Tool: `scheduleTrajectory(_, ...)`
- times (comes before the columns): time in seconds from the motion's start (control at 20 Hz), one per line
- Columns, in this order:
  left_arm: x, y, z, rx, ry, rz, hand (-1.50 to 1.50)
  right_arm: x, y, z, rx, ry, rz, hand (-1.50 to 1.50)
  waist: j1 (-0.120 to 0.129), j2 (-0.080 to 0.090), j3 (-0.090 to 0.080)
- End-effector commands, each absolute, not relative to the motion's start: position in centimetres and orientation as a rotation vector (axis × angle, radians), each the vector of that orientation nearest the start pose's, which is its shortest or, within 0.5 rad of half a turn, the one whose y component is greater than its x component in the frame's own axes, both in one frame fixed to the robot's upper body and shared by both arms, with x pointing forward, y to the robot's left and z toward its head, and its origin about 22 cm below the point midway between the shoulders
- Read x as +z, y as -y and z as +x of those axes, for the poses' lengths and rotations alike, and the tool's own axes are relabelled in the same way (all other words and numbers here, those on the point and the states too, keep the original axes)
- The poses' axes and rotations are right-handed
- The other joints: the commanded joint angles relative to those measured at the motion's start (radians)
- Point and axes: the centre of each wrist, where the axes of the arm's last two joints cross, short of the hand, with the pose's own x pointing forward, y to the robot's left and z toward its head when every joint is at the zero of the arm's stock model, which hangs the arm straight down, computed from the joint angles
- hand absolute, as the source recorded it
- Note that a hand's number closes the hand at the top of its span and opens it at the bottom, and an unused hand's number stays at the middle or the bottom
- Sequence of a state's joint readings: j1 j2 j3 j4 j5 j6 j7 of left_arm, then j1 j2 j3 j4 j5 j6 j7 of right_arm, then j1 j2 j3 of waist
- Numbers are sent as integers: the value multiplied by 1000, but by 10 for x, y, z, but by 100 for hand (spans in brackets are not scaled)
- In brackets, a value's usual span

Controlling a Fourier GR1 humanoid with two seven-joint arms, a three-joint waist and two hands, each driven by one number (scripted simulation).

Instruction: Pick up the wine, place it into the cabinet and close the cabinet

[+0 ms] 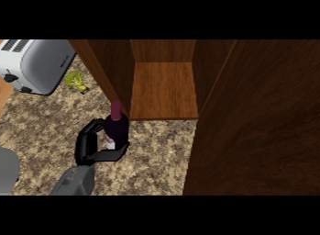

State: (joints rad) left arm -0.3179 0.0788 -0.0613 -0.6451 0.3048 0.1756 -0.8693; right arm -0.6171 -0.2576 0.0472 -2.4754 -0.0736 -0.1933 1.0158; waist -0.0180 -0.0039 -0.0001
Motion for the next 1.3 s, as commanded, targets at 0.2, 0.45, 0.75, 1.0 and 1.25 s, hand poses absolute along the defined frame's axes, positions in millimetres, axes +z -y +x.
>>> scheduleTrajectory(0.2,-101,-218,281,-22,1927,-94,150,292,207,150,252,1998,169,-150,20,0,1)
scheduleTrajectory(0.45,-59,-212,288,-39,2002,-125,150,299,207,148,244,1974,157,-150,23,-3,1)
scheduleTrajectory(0.75,-24,-168,272,11,1984,-280,150,288,210,141,247,1982,173,-150,21,-2,1)
scheduleTrajectory(1.0,49,-137,294,44,1966,-330,150,289,208,138,260,1977,190,-150,13,-3,1)
scheduleTrajectory(1.25,84,-102,270,49,1962,-306,150,288,201,149,239,1975,180,-150,17,-1,0)
